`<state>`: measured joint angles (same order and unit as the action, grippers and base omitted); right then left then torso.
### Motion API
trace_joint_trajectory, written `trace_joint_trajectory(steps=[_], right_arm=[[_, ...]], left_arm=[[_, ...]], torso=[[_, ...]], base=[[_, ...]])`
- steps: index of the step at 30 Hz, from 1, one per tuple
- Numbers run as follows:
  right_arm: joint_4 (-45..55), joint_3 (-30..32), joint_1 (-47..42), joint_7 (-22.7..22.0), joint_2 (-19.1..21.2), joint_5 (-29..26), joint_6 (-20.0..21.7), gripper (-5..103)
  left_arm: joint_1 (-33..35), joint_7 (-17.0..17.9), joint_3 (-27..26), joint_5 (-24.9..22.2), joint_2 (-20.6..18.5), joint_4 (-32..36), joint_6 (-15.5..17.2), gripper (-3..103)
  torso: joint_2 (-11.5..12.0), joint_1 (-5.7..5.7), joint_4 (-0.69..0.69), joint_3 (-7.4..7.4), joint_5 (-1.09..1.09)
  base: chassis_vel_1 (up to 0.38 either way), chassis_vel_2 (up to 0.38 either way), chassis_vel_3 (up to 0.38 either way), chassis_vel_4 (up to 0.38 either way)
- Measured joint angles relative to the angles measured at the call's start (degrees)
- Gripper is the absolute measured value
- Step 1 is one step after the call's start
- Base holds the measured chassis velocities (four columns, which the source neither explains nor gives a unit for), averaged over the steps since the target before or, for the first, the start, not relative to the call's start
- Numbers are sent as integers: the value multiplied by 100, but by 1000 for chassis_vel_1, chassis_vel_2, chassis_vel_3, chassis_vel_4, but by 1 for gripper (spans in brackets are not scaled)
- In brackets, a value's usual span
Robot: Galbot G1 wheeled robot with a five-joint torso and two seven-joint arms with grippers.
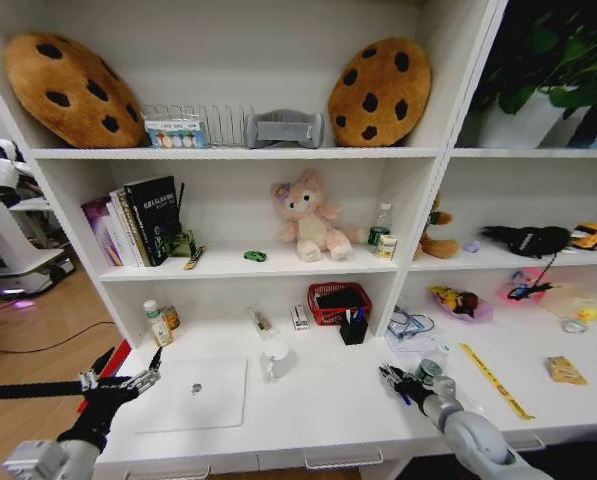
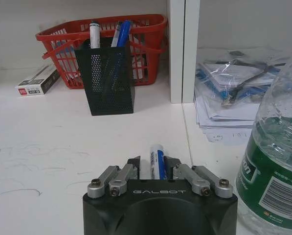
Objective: Organize the objects on the table.
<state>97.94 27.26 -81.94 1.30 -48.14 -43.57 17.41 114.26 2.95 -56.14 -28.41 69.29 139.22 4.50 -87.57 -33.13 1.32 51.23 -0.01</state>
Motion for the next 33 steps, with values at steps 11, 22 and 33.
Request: trace_joint_trajectory(steps=[11, 22, 33], right_arm=[[41, -19, 82, -115, 13, -77, -229, 12], [289, -379, 1086, -190, -240, 435, -1988, 12], [-1612, -1495, 2787, -477, -748, 1227, -3763, 12]], left_arm=[[0, 0, 0, 0, 0, 0, 0, 100], [0, 0, 0, 0, 0, 0, 0, 100], [0, 0, 0, 0, 0, 0, 0, 100]], torso=[[0, 0, 1, 0, 2], [0, 0, 1, 0, 0], [1, -1, 1, 1, 0]], base=[[0, 0, 0, 0], [0, 0, 0, 0], [0, 0, 0, 0]])
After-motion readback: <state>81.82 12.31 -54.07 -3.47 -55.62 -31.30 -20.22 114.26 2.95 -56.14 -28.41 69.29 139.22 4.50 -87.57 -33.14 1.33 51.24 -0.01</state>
